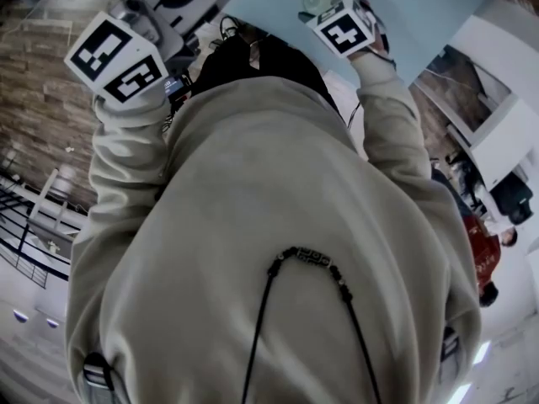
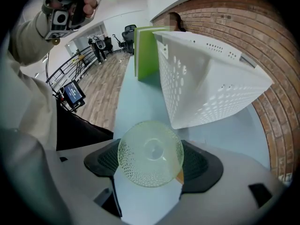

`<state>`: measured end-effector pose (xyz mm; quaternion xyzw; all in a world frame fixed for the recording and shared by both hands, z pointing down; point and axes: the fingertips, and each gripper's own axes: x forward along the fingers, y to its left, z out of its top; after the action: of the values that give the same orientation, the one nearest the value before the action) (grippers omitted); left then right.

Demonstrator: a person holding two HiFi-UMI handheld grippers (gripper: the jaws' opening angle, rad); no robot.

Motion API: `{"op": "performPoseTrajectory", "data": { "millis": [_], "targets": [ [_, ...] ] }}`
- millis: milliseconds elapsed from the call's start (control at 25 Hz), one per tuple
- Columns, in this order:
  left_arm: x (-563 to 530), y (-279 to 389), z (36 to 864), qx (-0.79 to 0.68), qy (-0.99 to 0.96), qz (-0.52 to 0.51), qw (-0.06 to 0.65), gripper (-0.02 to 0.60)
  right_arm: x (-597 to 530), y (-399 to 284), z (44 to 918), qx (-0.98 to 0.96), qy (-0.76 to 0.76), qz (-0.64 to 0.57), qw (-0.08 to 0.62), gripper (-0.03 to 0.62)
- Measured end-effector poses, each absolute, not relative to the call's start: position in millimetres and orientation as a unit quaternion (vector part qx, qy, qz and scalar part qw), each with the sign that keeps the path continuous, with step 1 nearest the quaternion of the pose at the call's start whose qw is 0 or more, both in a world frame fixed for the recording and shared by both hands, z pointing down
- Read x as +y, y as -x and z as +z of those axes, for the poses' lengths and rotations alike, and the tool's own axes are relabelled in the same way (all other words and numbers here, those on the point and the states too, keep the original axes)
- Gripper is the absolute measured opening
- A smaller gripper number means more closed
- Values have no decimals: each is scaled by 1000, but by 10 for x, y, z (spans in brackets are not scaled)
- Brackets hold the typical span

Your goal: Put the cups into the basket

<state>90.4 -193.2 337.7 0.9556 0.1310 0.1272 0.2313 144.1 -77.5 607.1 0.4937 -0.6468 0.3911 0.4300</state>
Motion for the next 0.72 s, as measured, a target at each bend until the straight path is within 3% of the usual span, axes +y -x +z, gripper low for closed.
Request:
{"op": "performPoseTrajectory", "data": {
  "millis": [720],
  "targets": [
    [-1644, -1194, 2854, 154, -966, 98, 184, -3, -699, -1530, 4581, -698, -515, 292, 403, 391]
  ]
}}
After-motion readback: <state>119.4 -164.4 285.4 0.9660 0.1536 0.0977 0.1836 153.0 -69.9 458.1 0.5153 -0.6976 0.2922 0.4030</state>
